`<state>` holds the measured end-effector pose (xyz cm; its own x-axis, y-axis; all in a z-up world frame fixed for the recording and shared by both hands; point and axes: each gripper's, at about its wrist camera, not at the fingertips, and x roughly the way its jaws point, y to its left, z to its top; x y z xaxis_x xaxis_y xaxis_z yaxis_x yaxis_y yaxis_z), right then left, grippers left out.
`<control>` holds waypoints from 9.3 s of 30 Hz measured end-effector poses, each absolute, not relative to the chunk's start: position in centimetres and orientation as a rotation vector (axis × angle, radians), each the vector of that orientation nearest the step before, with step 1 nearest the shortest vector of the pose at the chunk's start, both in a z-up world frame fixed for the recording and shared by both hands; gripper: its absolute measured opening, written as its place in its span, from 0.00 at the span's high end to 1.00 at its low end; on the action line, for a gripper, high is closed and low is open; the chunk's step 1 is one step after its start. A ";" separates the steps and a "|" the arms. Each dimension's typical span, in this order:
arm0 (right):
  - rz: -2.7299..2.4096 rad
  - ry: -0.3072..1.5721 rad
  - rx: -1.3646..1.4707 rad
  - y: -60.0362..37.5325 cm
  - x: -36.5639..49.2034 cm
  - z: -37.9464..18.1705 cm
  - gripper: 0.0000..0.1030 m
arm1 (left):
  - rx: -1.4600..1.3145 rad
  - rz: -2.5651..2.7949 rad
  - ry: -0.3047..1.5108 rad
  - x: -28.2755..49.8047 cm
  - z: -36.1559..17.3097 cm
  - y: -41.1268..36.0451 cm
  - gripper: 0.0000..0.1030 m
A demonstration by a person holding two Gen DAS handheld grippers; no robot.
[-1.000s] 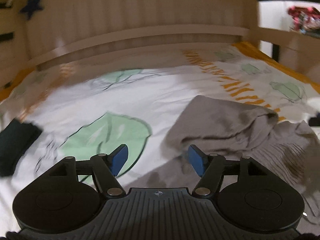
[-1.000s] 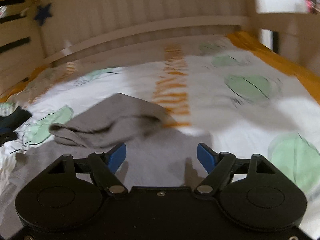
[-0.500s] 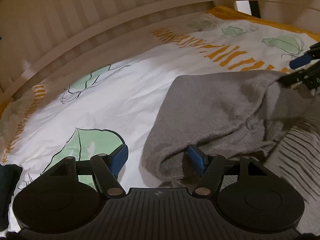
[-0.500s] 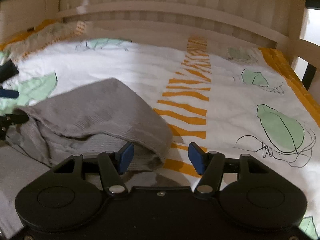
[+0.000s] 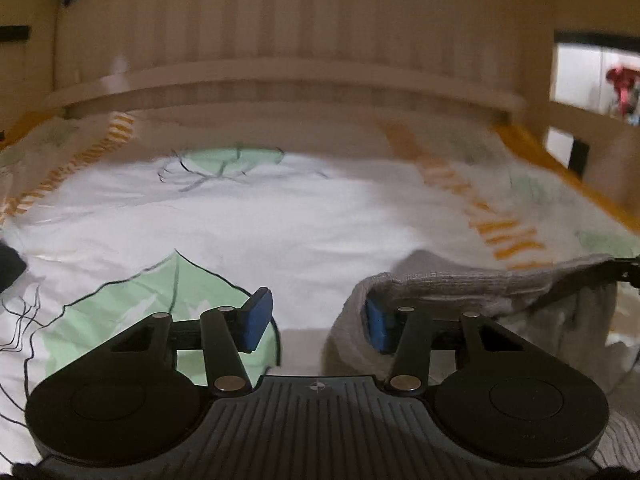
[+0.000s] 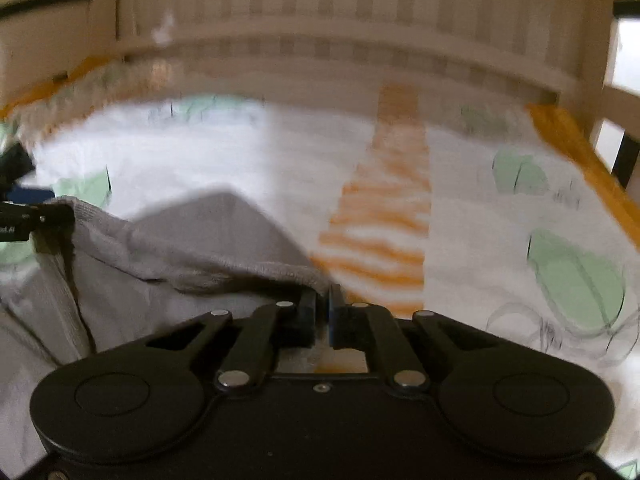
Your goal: Fold large clothes
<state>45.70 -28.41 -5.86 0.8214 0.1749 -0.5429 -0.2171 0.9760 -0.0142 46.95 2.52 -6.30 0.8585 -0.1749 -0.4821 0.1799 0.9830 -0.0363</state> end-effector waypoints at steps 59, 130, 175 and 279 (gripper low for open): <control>0.357 0.671 0.049 -28.9 48.0 -5.7 0.44 | -0.021 -0.369 0.754 51.7 -4.7 2.2 0.24; 0.419 0.779 0.383 -29.8 28.2 -8.3 0.50 | -0.501 -0.492 0.819 31.7 -8.6 3.8 0.40; 0.233 0.728 0.586 -30.0 24.9 -10.0 0.72 | -0.530 -0.357 0.718 27.0 -8.5 6.4 0.51; 0.253 0.682 0.121 -24.3 16.7 -6.3 0.00 | 0.106 -0.168 0.857 17.7 -6.9 -1.1 0.07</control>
<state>16.70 -24.28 -6.26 0.7474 0.2698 -0.6072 -0.1911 0.9625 0.1925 17.65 -1.10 -6.87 0.6430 -0.1044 -0.7587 0.1896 0.9815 0.0257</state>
